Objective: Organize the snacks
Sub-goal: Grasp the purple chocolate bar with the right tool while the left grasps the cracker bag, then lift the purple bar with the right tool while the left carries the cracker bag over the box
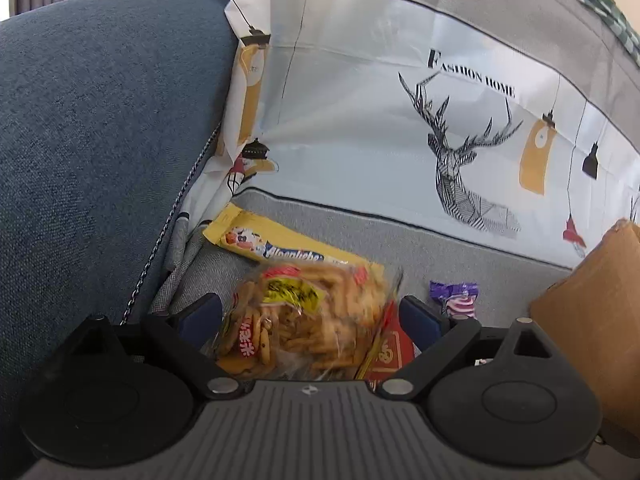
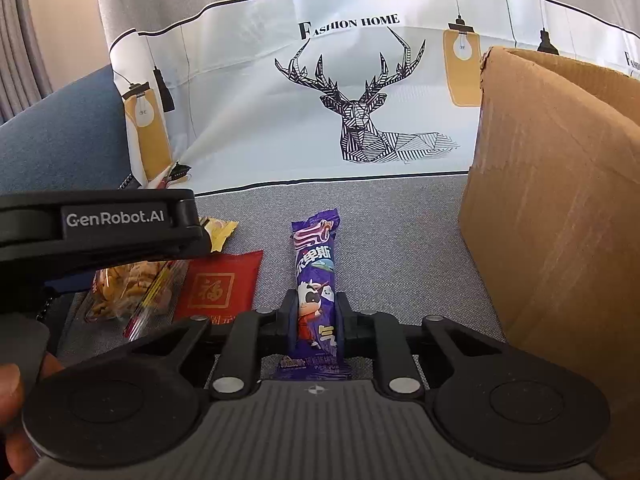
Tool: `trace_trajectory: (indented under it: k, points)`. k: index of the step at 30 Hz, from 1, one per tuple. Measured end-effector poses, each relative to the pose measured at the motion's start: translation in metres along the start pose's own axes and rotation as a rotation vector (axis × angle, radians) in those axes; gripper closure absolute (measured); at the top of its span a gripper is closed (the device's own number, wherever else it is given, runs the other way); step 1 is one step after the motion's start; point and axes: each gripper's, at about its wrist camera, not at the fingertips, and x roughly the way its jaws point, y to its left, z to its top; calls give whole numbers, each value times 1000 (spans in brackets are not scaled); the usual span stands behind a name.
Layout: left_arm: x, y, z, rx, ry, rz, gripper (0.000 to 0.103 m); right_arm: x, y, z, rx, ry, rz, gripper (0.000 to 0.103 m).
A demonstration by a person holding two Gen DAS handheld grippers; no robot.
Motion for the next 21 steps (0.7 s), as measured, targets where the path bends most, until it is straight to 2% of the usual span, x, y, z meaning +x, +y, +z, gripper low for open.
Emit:
trace_trajectory:
  k: [1, 3, 6, 8, 15, 21]
  points:
    - [2, -1, -1, 5, 16, 9, 10, -1, 1, -1, -5, -1, -1, 85]
    - [6, -1, -3, 20, 34, 55, 30, -3, 2, -3, -15, -5, -4, 85]
    - [0, 6, -1, -23, 14, 56, 42, -7, 3, -5, -27, -11, -6, 86]
    - [-6, 8, 1, -36, -5, 50, 46, -13, 5, -6, -39, -21, -5, 86]
    - [-38, -1, -3, -33, -46, 57, 49, -47, 12, -6, -92, -46, 35, 86]
    - [-84, -20, -8, -34, -106, 43, 49, -111, 4, 11, -61, -101, 93, 86]
